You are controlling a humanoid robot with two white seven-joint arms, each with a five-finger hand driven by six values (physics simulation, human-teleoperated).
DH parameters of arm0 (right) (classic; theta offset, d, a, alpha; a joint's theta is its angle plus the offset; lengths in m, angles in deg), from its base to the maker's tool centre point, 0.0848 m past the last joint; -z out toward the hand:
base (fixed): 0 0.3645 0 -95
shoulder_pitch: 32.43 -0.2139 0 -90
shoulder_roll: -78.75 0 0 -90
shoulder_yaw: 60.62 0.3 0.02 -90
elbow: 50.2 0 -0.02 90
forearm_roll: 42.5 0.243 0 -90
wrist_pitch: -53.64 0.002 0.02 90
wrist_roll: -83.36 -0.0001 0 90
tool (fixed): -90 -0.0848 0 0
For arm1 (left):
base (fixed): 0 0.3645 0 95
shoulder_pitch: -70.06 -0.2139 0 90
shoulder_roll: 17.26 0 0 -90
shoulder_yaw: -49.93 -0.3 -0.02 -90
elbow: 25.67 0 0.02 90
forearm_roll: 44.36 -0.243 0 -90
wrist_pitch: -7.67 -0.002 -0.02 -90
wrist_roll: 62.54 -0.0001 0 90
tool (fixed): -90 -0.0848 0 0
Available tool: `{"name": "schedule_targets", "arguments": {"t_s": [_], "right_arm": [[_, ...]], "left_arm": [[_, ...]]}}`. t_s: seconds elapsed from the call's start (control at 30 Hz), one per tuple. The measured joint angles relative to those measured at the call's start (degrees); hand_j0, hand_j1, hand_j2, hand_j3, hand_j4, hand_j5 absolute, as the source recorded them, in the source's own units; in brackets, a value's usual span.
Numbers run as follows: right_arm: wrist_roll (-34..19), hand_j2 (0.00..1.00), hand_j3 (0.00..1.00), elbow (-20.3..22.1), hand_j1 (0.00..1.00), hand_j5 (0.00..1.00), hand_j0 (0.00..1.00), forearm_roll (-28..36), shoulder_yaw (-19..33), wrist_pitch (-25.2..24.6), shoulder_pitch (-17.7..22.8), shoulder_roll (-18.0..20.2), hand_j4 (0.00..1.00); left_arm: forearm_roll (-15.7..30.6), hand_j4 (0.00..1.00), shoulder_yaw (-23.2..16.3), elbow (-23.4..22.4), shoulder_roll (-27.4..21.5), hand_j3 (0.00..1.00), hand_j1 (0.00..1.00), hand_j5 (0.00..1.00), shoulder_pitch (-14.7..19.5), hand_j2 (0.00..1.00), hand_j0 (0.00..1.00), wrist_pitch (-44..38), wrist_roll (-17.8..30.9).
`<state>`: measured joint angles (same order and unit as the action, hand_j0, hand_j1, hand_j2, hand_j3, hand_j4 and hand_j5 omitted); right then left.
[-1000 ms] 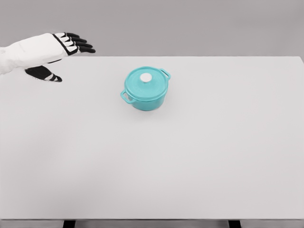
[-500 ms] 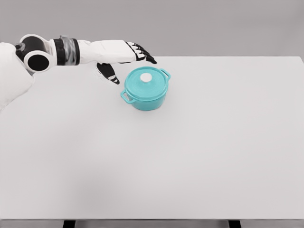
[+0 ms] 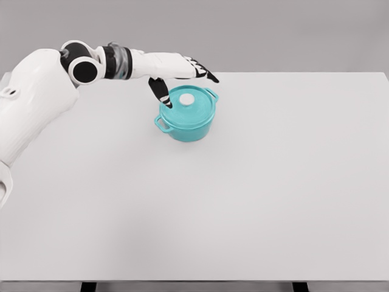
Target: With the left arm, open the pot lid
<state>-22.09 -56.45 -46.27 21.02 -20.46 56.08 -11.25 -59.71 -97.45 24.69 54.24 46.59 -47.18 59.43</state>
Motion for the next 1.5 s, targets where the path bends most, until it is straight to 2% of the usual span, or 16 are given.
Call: {"name": "schedule_targets", "arguments": {"t_s": [0.13,0.33,0.47,1.0,1.07,1.1,1.2,1.5], "right_arm": [[0.0,1.0,1.0,0.0,1.0,1.0,1.0,0.0,0.0,0.0,0.0,0.0,1.0],[0.0,1.0,1.0,0.0,1.0,1.0,1.0,0.0,0.0,0.0,0.0,0.0,1.0],[0.0,1.0,1.0,0.0,1.0,1.0,1.0,0.0,0.0,0.0,0.0,0.0,1.0],[0.0,1.0,1.0,0.0,1.0,1.0,1.0,0.0,0.0,0.0,0.0,0.0,1.0],[0.0,1.0,1.0,0.0,1.0,1.0,1.0,0.0,0.0,0.0,0.0,0.0,1.0],[0.0,1.0,1.0,0.0,1.0,1.0,1.0,0.0,0.0,0.0,0.0,0.0,1.0],[0.0,1.0,1.0,0.0,1.0,1.0,1.0,0.0,0.0,0.0,0.0,0.0,1.0],[0.0,1.0,1.0,0.0,1.0,1.0,1.0,0.0,0.0,0.0,0.0,0.0,1.0]], "left_arm": [[-0.96,1.0,-0.03,-2.22,0.8,1.0,1.0,1.0,1.23,1.0,1.0,-0.02,0.02],[-3.63,1.0,-0.08,-7.25,3.14,1.0,1.0,1.0,1.23,1.0,1.0,0.01,0.02],[-4.59,1.0,-0.08,-8.97,4.66,1.0,1.0,1.0,1.23,1.0,1.0,0.01,0.07],[-5.0,1.0,-0.14,-9.86,6.11,1.0,1.0,1.0,1.32,1.0,1.0,0.0,0.22],[-5.45,0.93,-0.12,-9.87,6.11,0.93,0.93,0.93,1.32,0.93,0.93,0.01,0.29],[-5.65,0.84,-0.1,-9.87,6.1,0.84,0.84,0.84,1.32,0.84,0.84,0.01,0.29],[-5.95,0.75,-0.03,-9.87,6.11,0.75,0.75,0.75,1.32,0.75,0.75,0.01,0.3],[-6.22,0.73,-0.27,-9.92,5.92,0.73,0.73,0.73,1.05,0.73,0.73,0.01,0.76]]}}
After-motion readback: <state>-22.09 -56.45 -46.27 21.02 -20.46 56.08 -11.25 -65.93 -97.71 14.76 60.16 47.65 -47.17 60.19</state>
